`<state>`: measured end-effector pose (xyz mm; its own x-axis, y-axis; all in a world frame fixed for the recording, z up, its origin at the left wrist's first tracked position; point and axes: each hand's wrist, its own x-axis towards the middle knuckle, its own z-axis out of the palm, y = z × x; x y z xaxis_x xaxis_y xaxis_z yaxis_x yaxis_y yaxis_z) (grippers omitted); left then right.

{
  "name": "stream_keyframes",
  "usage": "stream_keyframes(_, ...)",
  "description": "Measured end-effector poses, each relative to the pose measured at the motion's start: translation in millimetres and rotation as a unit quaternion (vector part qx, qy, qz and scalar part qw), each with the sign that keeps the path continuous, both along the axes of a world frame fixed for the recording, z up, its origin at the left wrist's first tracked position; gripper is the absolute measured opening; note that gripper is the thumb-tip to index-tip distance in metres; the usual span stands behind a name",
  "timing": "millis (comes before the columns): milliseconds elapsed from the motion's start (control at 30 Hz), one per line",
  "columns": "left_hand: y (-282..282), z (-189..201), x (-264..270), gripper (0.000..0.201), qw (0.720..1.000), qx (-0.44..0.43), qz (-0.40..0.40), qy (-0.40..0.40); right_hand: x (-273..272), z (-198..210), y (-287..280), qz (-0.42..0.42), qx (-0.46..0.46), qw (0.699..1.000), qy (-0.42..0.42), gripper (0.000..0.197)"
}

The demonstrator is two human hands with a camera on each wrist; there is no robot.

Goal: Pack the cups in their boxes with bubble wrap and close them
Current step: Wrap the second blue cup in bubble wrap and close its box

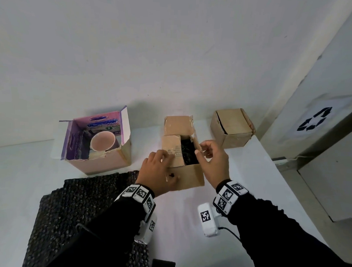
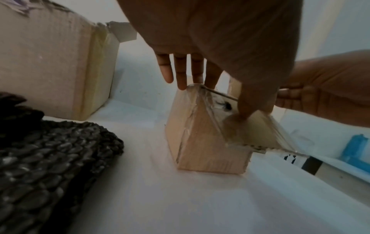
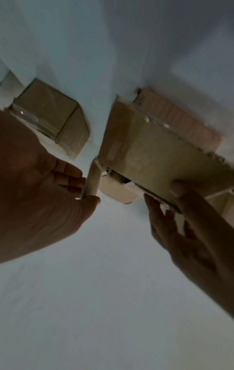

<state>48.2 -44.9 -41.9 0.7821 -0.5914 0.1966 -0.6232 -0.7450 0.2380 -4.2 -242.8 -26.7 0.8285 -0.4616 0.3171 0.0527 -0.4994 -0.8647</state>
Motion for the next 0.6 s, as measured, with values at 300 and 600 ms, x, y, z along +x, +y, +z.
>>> stream_keyframes(300,22.9,-1.1,10.5,0.070,0.992,0.093,-0.088,-0.001,-3.8,-18.3,-24.7,0.239,-0.354,0.897,0.115,0.063)
stream_keyframes(600,11.5,-4.5,21.2,0.043,0.986,-0.101,-0.041,0.123,3.1,-7.8,-48.8,0.218,-0.155,0.959,0.095,0.026)
